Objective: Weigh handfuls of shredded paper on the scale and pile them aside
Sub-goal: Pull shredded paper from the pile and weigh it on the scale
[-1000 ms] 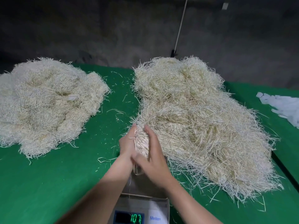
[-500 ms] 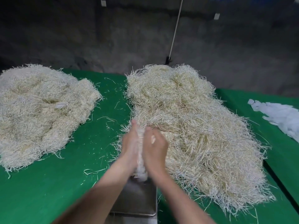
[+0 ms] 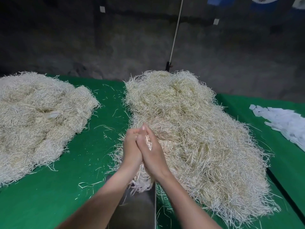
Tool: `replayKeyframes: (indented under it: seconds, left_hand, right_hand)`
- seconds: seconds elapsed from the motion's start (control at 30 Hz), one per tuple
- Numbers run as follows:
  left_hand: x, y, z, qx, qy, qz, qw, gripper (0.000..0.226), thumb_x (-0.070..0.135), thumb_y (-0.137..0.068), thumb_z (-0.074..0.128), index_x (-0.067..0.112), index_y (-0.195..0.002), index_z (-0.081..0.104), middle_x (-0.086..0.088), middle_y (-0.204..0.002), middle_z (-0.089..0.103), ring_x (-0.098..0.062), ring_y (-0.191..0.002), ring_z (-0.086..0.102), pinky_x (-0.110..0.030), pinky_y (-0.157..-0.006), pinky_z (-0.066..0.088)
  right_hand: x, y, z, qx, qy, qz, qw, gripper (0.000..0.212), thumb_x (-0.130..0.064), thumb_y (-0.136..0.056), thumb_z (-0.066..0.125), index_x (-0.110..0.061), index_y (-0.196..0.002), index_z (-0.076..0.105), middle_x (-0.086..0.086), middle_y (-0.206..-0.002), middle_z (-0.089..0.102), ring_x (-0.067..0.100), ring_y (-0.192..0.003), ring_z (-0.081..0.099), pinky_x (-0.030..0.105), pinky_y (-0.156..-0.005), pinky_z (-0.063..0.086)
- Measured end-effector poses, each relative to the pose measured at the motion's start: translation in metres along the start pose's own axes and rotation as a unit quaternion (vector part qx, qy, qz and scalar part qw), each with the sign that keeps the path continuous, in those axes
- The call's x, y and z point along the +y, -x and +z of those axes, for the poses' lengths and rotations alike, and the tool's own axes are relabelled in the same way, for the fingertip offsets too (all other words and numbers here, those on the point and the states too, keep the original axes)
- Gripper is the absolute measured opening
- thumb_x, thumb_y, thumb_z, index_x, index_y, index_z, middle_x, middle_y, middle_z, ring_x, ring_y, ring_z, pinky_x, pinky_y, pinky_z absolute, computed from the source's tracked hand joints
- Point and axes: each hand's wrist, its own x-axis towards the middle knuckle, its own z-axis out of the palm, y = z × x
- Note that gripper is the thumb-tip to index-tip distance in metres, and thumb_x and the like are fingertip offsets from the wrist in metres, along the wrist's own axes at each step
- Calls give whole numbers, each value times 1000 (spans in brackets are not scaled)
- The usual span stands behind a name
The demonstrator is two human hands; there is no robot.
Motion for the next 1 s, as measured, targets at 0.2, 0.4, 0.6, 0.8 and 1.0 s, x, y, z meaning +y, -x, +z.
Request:
replayKeyframes:
  seconds: [0.2,0.4,0.6,0.8,1.0]
  left_hand:
    - [-11,28,4,-112,-39,-137,983,88,79,-77,26,20,-140,41,-1,-144,42,-13,-126,42,-36,-105,34]
    - [-15,-6,1,34,227,-330,916,40,31,-102,40,-2,-102,63,-12,-68,59,-24,-60,58,-26,-53,46]
    - [-8,21,3,21,166,-289,943,39,36,-97,48,5,-75,59,-2,-48,55,-12,-35,51,-16,-33,35]
    - [4,24,1,-4,192,-265,945,35,31,-97,50,6,-74,59,-1,-45,55,-11,-35,54,-15,-34,36]
    - [0,7,-4,33,139,-244,959,36,14,-99,46,14,-63,47,4,-45,49,-5,-39,47,-16,-39,35]
  right_hand:
    - [-5,-21,-22,273,-101,43,956,36,-39,-96,48,-8,-112,39,-11,-100,48,-25,-82,30,4,-74,23]
    - [19,17,28,157,165,-61,972,21,-42,-87,37,-28,-72,46,-8,-80,53,7,-71,45,19,-63,33]
    - [20,-2,-1,171,172,-1,970,30,-11,-100,41,-7,-78,60,4,-63,54,19,-53,45,40,-55,39]
    - [22,-6,-1,164,132,37,977,39,-4,-99,40,-11,-61,45,4,-59,47,14,-52,37,29,-50,33]
    - [26,19,29,180,164,20,970,42,-13,-97,36,-24,-58,40,-7,-56,42,11,-52,34,24,-46,25]
